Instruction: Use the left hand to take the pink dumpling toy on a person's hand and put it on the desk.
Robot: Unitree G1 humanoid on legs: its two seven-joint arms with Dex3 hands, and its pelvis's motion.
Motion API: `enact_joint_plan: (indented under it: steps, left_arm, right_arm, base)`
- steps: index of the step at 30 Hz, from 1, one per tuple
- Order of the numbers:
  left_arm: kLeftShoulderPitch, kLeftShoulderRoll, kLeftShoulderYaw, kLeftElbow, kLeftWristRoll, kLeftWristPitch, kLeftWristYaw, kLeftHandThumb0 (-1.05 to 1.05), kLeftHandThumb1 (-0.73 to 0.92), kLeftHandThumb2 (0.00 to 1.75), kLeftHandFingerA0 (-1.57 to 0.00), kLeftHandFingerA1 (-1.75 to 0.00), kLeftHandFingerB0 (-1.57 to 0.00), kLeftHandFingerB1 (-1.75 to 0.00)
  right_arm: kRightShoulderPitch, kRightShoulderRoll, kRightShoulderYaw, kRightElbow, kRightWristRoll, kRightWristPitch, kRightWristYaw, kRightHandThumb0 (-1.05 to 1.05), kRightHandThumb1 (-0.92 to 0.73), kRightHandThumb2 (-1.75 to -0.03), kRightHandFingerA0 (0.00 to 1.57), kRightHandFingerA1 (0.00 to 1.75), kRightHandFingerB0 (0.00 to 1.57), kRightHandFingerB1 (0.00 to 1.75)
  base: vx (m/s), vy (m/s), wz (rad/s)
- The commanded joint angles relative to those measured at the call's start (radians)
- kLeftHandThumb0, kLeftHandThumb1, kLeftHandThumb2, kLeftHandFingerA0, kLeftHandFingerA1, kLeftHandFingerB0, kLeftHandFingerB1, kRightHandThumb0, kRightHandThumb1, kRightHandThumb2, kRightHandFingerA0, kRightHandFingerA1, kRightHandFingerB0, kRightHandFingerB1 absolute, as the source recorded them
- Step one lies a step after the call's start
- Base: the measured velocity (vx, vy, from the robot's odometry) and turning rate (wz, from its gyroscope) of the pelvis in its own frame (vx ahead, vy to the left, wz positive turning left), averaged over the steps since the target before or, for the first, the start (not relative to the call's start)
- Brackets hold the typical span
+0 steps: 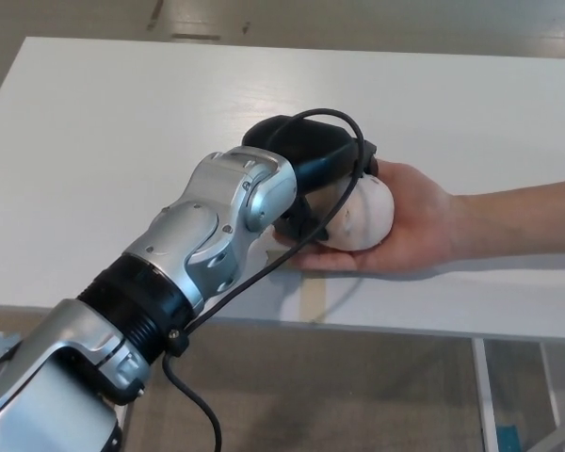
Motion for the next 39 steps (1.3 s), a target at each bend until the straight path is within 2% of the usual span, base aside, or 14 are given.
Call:
enact_joint_plan:
  steps: [1,2,7,23,25,26,27,28,32,34,35,36,37,39]
  left_arm:
    - [0.017,0.008,0.007,0.008,0.025,-0.026,0.005,-0.23,0.66,0.59,-0.71,-1.46,-0.69,-0.45]
    - [0.015,0.008,0.010,0.006,0.026,-0.027,0.002,-0.23,0.64,0.59,-0.71,-1.47,-0.61,-0.42]
    - [0.011,0.009,0.017,0.004,0.027,-0.029,-0.003,-0.23,0.63,0.60,-0.70,-1.48,-0.58,-0.42]
    - [0.018,0.011,0.018,-0.001,0.037,-0.031,-0.001,-0.23,0.63,0.59,-0.71,-1.47,-0.61,-0.42]
    - [0.016,0.012,0.019,-0.002,0.037,-0.032,-0.005,-0.23,0.62,0.61,-0.72,-1.48,-0.61,-0.43]
    - [0.014,0.013,0.020,-0.001,0.036,-0.032,-0.005,-0.37,0.59,0.78,-0.82,-1.31,-0.57,-0.52]
    - [0.013,0.013,0.020,0.000,0.036,-0.033,-0.006,-0.37,0.59,0.78,-0.82,-1.31,-0.57,-0.52]
    - [0.010,0.014,0.021,0.002,0.035,-0.032,-0.009,-0.23,0.62,0.60,-0.71,-1.49,-0.61,-0.43]
    - [0.003,0.018,0.023,0.002,0.035,-0.036,-0.012,-0.22,0.64,0.59,-0.70,-1.49,-0.58,-0.41]
    - [0.002,0.018,0.023,0.000,0.036,-0.031,-0.017,-0.22,0.64,0.60,-0.70,-1.50,-0.53,-0.40]
    - [0.002,0.018,0.023,0.001,0.036,-0.031,-0.018,-0.35,0.59,0.79,-0.84,-1.32,-0.56,-0.52]
    - [0.001,0.019,0.024,0.001,0.036,-0.033,-0.018,-0.35,0.59,0.79,-0.84,-1.32,-0.56,-0.52]
    - [0.001,0.019,0.024,0.002,0.036,-0.033,-0.018,-0.22,0.64,0.60,-0.70,-1.50,-0.67,-0.45]
    - [0.000,0.019,0.025,0.002,0.037,-0.033,-0.018,-0.22,0.64,0.60,-0.70,-1.50,-0.67,-0.45]
  right_arm:
    - [0.007,-0.008,0.003,-0.001,-0.003,0.008,0.006,-0.25,-0.65,-0.59,0.67,0.45,0.60,0.44]
    - [0.008,-0.009,0.004,-0.002,-0.003,0.008,0.006,-0.25,-0.65,-0.59,0.67,0.45,0.60,0.44]
    - [0.006,-0.009,0.003,-0.002,-0.001,0.013,0.003,-0.25,-0.65,-0.59,0.67,0.45,0.60,0.44]
    - [0.011,-0.013,0.011,-0.001,-0.005,0.008,0.006,-0.25,-0.66,-0.59,0.66,0.45,0.59,0.44]
    - [0.011,-0.013,0.012,-0.001,-0.005,0.009,0.006,-0.25,-0.66,-0.59,0.66,0.45,0.60,0.44]
    - [0.010,-0.013,0.012,-0.001,-0.005,0.008,0.008,-0.25,-0.66,-0.59,0.66,0.45,0.60,0.44]
    - [0.010,-0.014,0.012,-0.001,-0.004,0.007,0.008,-0.25,-0.66,-0.59,0.66,0.45,0.60,0.44]
    - [0.010,-0.014,0.014,-0.001,-0.006,0.007,0.009,-0.25,-0.66,-0.59,0.66,0.45,0.59,0.44]
    - [0.005,-0.011,0.013,-0.003,-0.004,0.008,0.007,-0.25,-0.66,-0.59,0.66,0.45,0.58,0.44]
    - [0.004,-0.010,0.012,-0.003,-0.003,0.007,0.008,-0.25,-0.66,-0.59,0.66,0.45,0.58,0.44]
    - [0.004,-0.010,0.012,-0.003,-0.002,0.007,0.008,-0.25,-0.66,-0.59,0.66,0.45,0.58,0.43]
    - [0.005,-0.010,0.011,-0.003,-0.002,0.007,0.008,-0.25,-0.66,-0.59,0.66,0.45,0.58,0.43]
    - [0.005,-0.009,0.011,-0.004,-0.001,0.006,0.009,-0.25,-0.66,-0.59,0.66,0.45,0.58,0.43]
    - [0.005,-0.009,0.010,-0.003,-0.001,0.005,0.009,-0.25,-0.66,-0.59,0.66,0.45,0.58,0.43]
  base:
    - [0.00,0.000,0.00]
    - [0.00,0.000,0.00]
    - [0.00,0.000,0.00]
    - [0.00,0.000,0.00]
    - [0.00,0.000,0.00]
    - [0.00,0.000,0.00]
    - [0.00,0.000,0.00]
    - [0.00,0.000,0.00]
    - [0.00,0.000,0.00]
    - [0.00,0.000,0.00]
    - [0.00,0.000,0.00]
    - [0.00,0.000,0.00]
    - [0.00,0.000,0.00]
    - [0.00,0.000,0.00]
